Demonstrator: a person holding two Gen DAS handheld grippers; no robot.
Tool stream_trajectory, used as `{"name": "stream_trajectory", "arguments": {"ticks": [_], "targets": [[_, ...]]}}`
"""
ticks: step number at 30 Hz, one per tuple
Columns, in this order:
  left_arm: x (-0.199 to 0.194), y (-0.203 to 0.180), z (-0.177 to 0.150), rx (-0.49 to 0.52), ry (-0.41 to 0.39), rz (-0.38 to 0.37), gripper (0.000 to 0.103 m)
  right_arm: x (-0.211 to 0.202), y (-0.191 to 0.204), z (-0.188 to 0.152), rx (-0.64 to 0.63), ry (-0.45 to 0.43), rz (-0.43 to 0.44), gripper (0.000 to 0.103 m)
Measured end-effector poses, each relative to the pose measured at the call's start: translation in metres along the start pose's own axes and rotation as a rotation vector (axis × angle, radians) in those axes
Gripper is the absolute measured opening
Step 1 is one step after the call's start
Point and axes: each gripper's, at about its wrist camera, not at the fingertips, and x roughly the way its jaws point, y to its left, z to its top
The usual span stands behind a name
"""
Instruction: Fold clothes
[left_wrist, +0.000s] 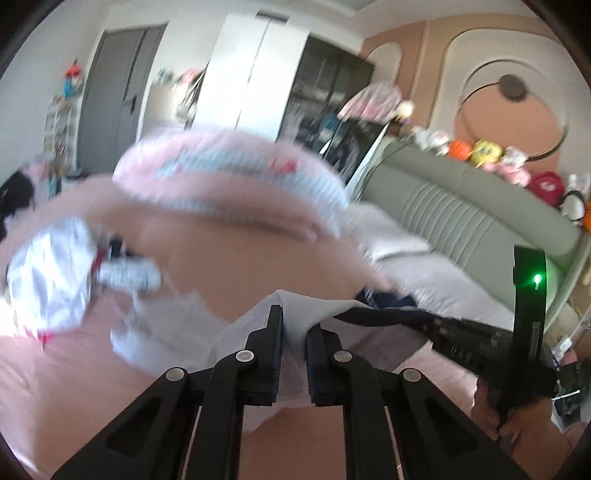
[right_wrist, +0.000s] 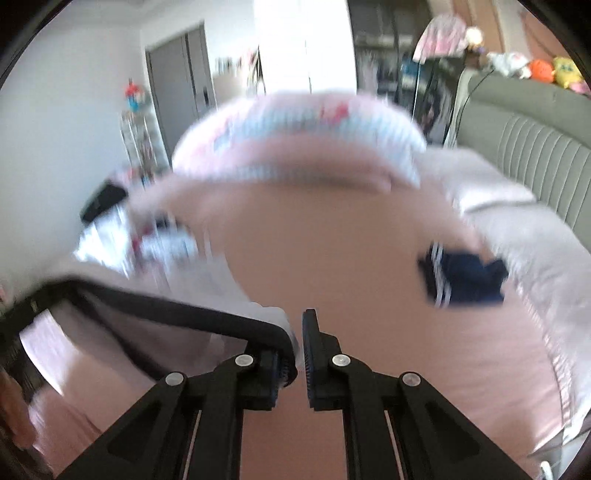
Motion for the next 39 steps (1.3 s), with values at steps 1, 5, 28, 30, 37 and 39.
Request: {"name": "stream_trajectory", "arguments": {"ticks": [1,5,28,30,37,39], "targets": [[-0.01,-0.004,0.009,0.016,-0.028,-0.01,0.009,-0.01,0.004,0.014,0.008,-0.037,0.007,0.008],[-0.054,-0.021,0.048,0.069,-0.148,-0.045,0.009,-0.06,0.026,0.061,0.004,-0.185,0.036,0.008],[0.046,0.018,-0.088,-0.076,0.457,-0.041,0.012,0.032,-0.01,-0.012,0.079,0.225,0.01,0.013],[0.051,0.017,-0.103,-0.067,0.525,-0.053,0.012,0.031,-0.008,0.002,0.085,0.181,0.033,0.013],[0.047,0.037,-0.124,-0.14,0.609,-0.049,0.013,0.067,0.029,-0.005,-0.045,0.298,0.076,0.023],[0.039,0.037,-0.114,-0.134,0.557,-0.097,0.017,0.071,0.023,-0.02,0.0,0.343,0.143,0.023]]}}
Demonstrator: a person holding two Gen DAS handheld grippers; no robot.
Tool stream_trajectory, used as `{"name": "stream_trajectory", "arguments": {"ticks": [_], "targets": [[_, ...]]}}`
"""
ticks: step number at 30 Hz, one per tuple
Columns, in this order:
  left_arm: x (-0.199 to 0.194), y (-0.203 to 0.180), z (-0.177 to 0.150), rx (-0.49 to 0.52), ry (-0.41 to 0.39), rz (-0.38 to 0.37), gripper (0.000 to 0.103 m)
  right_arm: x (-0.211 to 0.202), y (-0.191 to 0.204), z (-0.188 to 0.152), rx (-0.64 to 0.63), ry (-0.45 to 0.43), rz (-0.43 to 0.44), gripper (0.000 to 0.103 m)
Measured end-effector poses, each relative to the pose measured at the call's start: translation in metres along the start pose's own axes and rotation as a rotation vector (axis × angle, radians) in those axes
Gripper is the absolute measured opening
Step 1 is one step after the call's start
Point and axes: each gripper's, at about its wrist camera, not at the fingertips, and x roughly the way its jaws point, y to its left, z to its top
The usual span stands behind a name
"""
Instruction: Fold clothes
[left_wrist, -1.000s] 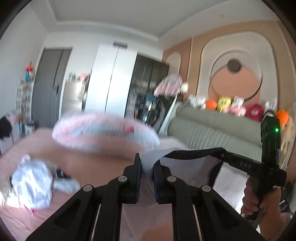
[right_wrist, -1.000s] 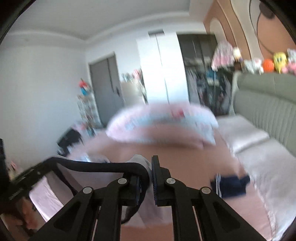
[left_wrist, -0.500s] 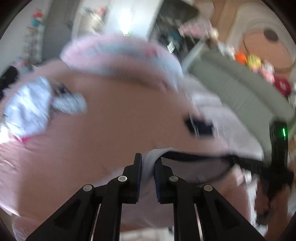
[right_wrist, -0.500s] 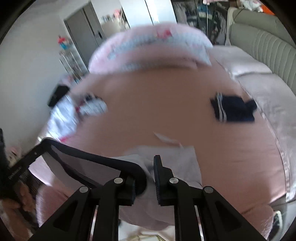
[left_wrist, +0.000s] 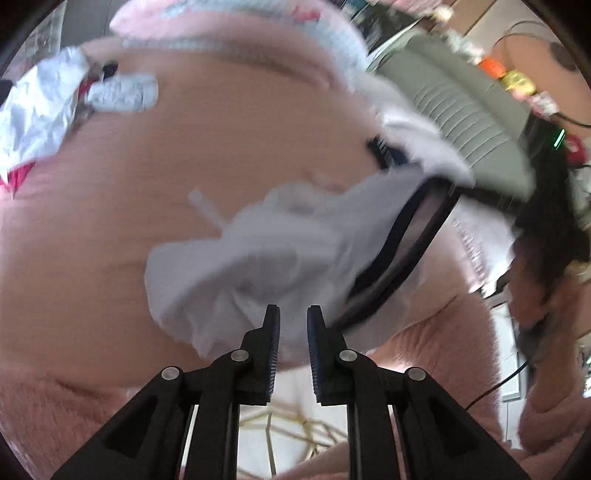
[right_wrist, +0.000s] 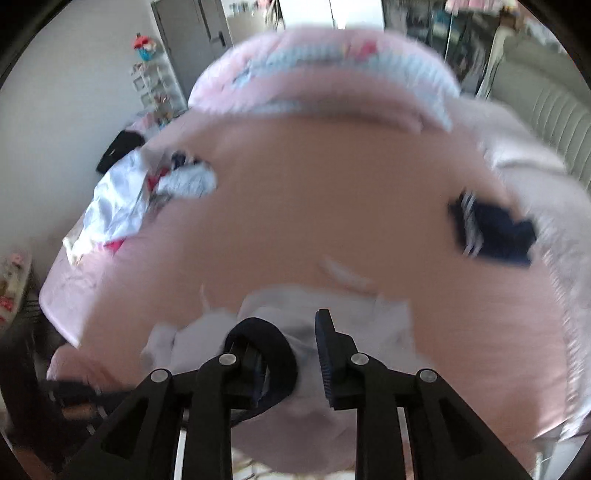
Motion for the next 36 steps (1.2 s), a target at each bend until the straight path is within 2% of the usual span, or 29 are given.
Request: {"name": "stream_trajectory", "arguments": {"ticks": [2,3,4,7,9,11,14,15,17,18,19,20,23,29,31,33,34,36], "targets": [[-0.01,-0.005,0.006,0.04,-0.042,-0.05,0.035,0.002,-0.008,-0.013,0.049,0.022,0.099,0.023],[-0.013,-0.012,0.009,0.066,-0.058,-0.069,0.051,-0.001,-0.013,-0.016,0.077,0.019,0.127,0.023],[-0.016,-0.022,0.01,0.098,-0.076,-0.081,0.055,-0.005,-0.017,-0.019,0.1,0.014,0.151,0.023],[-0.001,-0.054,0.022,0.224,-0.118,-0.102,0.055,-0.02,-0.022,-0.026,0.105,-0.022,0.157,0.023],[0.023,-0.074,0.029,0.315,-0.089,-0.098,0.055,-0.027,-0.027,-0.03,0.104,-0.038,0.16,0.023],[0.041,-0.095,0.034,0.382,-0.059,-0.134,0.055,-0.031,-0.031,-0.03,0.108,-0.033,0.166,0.023],[0.059,-0.121,0.041,0.442,-0.044,-0.14,0.055,-0.038,-0.038,-0.032,0.111,-0.034,0.172,0.023],[0.064,-0.125,0.044,0.449,-0.052,-0.114,0.054,-0.04,-0.041,-0.033,0.112,-0.035,0.173,0.023],[0.074,-0.132,0.049,0.462,-0.068,-0.062,0.037,-0.042,-0.044,-0.034,0.115,-0.037,0.18,0.023],[0.077,-0.134,0.053,0.461,-0.08,-0.028,0.014,-0.043,-0.045,-0.034,0.116,-0.039,0.181,0.023],[0.076,-0.133,0.056,0.442,-0.102,0.027,0.007,-0.044,-0.045,-0.034,0.113,-0.043,0.164,0.023],[0.075,-0.131,0.06,0.42,-0.121,0.064,0.006,-0.045,-0.044,-0.035,0.11,-0.046,0.146,0.023],[0.065,-0.118,0.072,0.341,-0.149,0.021,0.006,-0.04,-0.041,-0.04,0.104,-0.031,0.113,0.023],[0.056,-0.099,0.095,0.304,-0.178,0.027,0.005,-0.005,-0.024,-0.061,0.115,0.073,0.199,0.024],[0.058,-0.096,0.098,0.316,-0.165,0.03,0.005,0.011,-0.016,-0.069,0.124,0.104,0.186,0.026],[0.062,-0.094,0.096,0.34,-0.123,0.03,0.005,0.025,-0.009,-0.078,0.135,0.127,0.146,0.033],[0.067,-0.092,0.095,0.362,-0.103,0.043,0.005,0.03,-0.008,-0.083,0.143,0.139,0.113,0.033],[0.08,-0.088,0.093,0.427,-0.063,0.101,0.006,0.035,-0.011,-0.093,0.185,0.16,0.115,0.033]]}}
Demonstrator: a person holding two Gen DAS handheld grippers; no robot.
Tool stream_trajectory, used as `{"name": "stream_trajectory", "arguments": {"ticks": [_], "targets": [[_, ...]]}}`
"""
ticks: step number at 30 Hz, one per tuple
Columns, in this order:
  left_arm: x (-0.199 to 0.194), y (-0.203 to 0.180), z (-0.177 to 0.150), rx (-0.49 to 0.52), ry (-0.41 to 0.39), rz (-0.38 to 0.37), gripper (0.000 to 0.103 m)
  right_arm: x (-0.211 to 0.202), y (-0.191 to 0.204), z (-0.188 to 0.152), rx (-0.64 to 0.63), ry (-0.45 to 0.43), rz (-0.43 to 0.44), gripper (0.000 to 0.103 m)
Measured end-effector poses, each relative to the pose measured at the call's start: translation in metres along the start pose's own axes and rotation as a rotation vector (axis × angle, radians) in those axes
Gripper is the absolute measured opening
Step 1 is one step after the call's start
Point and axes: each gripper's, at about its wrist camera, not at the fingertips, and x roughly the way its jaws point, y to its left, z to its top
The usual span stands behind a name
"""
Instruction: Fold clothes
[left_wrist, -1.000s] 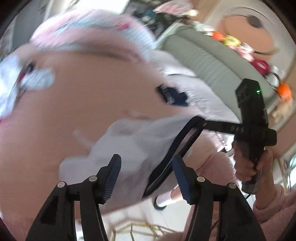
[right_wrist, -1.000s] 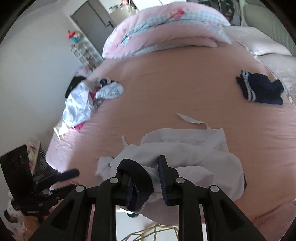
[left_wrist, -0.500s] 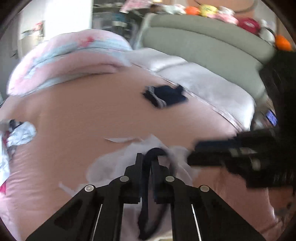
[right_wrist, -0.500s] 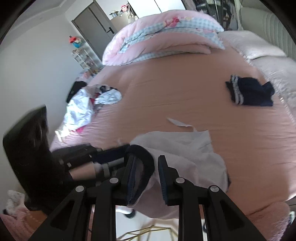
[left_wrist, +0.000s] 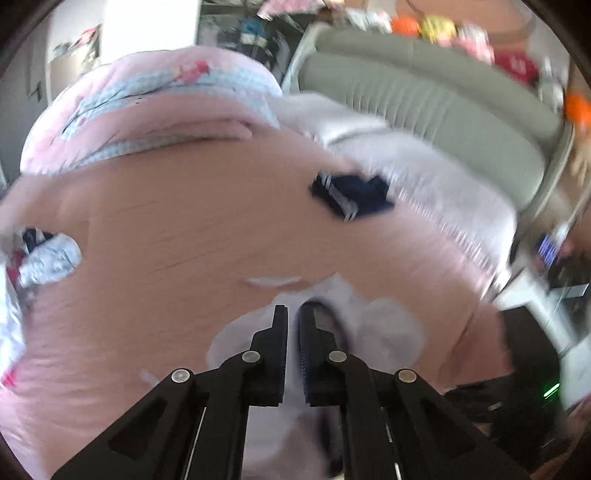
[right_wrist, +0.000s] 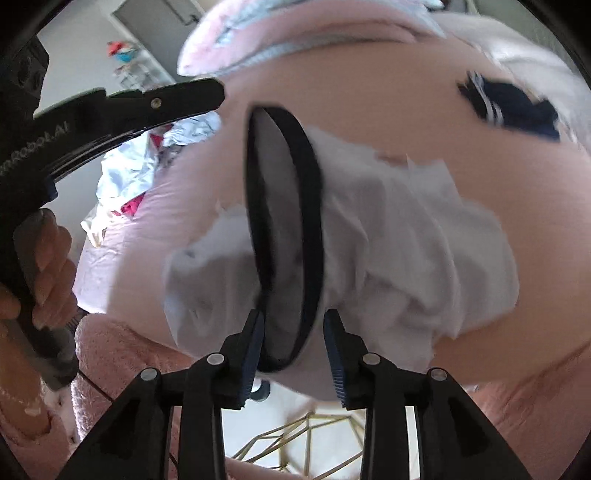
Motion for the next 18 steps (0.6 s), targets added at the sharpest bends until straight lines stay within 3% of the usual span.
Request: {"name": "stream_trajectory", "arguments": {"ticks": [2,5,8,9,10,12,17,18], "targets": [[0.015,0.004,-0.002,0.057,0.06,0.024,0.007,0.004,-0.007,-0.008,0.048,0.016,0.014,0.033],[0.025,0.001,-0.003,0.134,0.12,-0.005,0.008,0.012,-0.014,-0.015,0.081,0.037,0.027,0.033],[0.01,-0.007,0.001,0.191,0.079,-0.039,0.013,0.015,-0.017,-0.016,0.097,0.044,0.06,0.033],[0.006,-0.009,0.002,0.206,0.066,-0.049,0.021,0.014,-0.018,-0.016,0.099,0.039,0.053,0.033],[0.005,-0.011,0.003,0.221,0.063,-0.057,0.038,0.012,-0.019,-0.016,0.099,0.028,0.048,0.033],[0.006,-0.015,0.006,0.253,0.059,-0.067,0.052,0.013,-0.023,-0.014,0.108,0.024,0.051,0.033],[0.042,-0.033,0.015,0.4,0.112,0.019,0.048,0.028,-0.027,-0.014,0.131,0.069,0.066,0.033],[0.05,-0.035,0.016,0.424,0.133,0.032,0.034,0.029,-0.025,-0.014,0.131,0.073,0.069,0.033]]}}
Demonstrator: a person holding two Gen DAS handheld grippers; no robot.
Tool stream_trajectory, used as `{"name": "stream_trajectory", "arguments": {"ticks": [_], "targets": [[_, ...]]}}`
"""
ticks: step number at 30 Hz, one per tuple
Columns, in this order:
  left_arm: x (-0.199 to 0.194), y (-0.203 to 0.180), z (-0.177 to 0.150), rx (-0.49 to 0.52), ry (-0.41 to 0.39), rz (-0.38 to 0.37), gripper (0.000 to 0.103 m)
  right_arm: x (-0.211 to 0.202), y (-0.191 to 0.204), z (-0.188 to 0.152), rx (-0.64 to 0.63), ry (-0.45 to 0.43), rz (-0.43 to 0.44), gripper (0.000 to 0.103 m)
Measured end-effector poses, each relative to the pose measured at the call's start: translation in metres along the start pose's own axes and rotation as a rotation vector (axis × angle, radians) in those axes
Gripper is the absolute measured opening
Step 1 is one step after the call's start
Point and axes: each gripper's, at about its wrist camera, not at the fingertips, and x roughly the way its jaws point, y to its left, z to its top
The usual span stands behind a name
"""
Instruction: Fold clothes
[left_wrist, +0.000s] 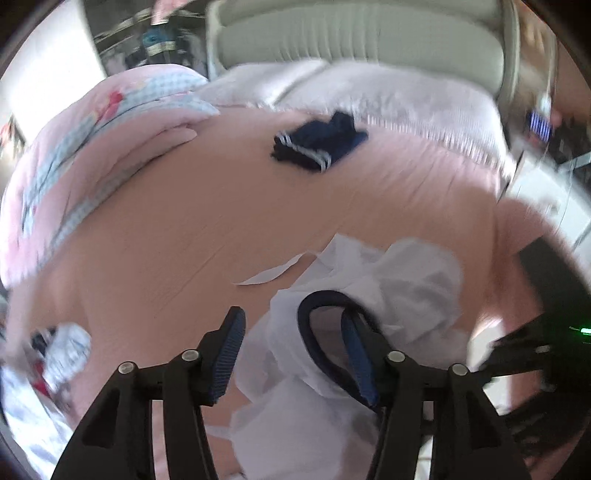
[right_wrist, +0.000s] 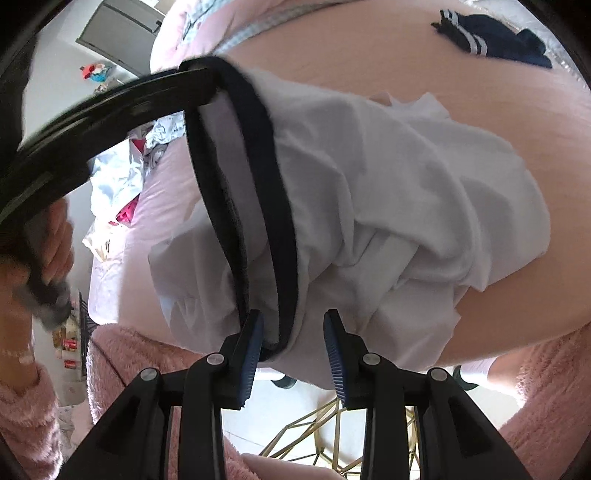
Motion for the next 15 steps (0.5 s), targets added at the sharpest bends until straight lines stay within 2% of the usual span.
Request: {"name": "stream_trajectory", "arguments": {"ticks": [1,2,6,10,11,15], "targets": [[0.007,-0.002,0.005,0.012,0.016,0.002,0.013,0.0,0.001,-0.001,-0.002,0.002,0.003,0.033],[0.012,-0.003,0.01,0.007,0.017,-0.003,0.007,-0.001,0.001,-0.002,-0.003,0.0,-0.001,0.033],[0.005,0.003,0.024,-0.086,-0.057,-0.034,0.003,-0.004,0.002,-0.004,0.01,-0.005,-0.004,0.033],[-0.055,0.046,0.03,-0.362,-0.263,-0.107,0.003,-0.013,0.004,0.002,0.032,-0.038,0.001,0.033],[-0.074,0.052,0.029,-0.394,-0.308,-0.119,0.003,-0.018,0.006,0.01,0.029,-0.052,0.009,0.033],[-0.131,0.057,0.02,-0.416,-0.411,-0.089,0.003,-0.045,0.026,0.03,0.02,-0.152,0.131,0.037]]}}
